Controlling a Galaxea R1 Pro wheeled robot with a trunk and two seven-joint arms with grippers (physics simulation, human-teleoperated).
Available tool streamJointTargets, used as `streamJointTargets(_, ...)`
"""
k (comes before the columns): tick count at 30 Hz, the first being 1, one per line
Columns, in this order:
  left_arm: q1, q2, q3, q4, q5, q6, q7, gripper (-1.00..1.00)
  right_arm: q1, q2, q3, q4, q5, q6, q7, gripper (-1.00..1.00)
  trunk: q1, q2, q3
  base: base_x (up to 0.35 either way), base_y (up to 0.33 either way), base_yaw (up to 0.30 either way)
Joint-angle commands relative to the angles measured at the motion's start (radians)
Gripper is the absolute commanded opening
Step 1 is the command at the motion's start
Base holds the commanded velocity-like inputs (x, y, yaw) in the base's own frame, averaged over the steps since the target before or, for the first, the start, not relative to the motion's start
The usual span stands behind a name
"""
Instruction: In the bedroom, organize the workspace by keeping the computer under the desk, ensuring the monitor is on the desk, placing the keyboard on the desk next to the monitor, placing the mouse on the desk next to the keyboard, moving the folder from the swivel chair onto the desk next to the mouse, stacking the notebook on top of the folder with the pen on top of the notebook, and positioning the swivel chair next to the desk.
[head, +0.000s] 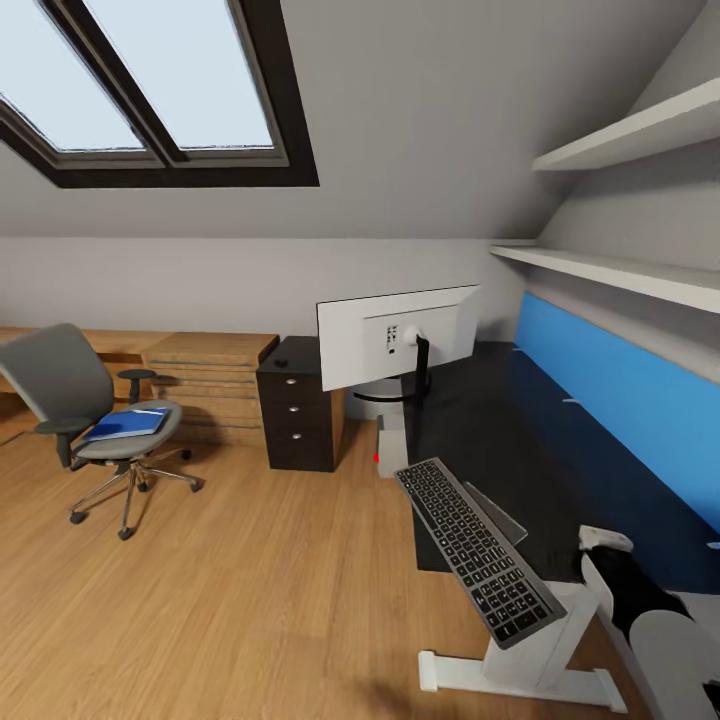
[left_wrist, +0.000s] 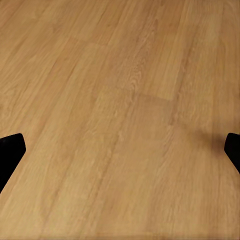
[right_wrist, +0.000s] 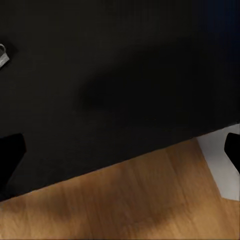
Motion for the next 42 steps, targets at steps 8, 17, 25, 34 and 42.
streamJointTargets(8,-0.001,-0.001,0.001,0.03,0.003,-0.004,0.002,1.0,0.002,0.0,-0.007,-0.093,-0.042,-0.002,-0.002,1.0,0.0,-0.001,-0.001,0.0,0.0,0.0)
streamJointTargets(17,-0.001,-0.001,0.0,0.048,0.003,-0.004,0.003,1.0,0.077,0.014,-0.008,-0.347,-0.124,0.027,-0.002,1.0,0.0,-0.001,-0.001,0.0,0.0,0.0)
streamJointTargets(25,-0.001,-0.001,-0.001,0.048,0.003,-0.004,0.003,1.0,0.223,0.056,-0.008,-0.59,-0.271,0.089,-0.003,1.0,0.0,-0.001,-0.001,-0.13,0.0,0.0)
streamJointTargets(34,-0.001,-0.001,0.0,0.049,0.002,-0.005,0.002,1.0,0.291,0.069,-0.028,-0.622,-0.607,0.118,-0.002,1.0,0.0,-0.001,-0.001,-0.305,0.0,0.0)
streamJointTargets(42,-0.001,-0.001,0.0,0.044,0.002,-0.009,0.001,1.0,0.299,0.064,-0.079,-0.614,-0.8,0.303,-0.001,1.0,0.0,-0.001,-0.001,-0.203,0.0,0.0)
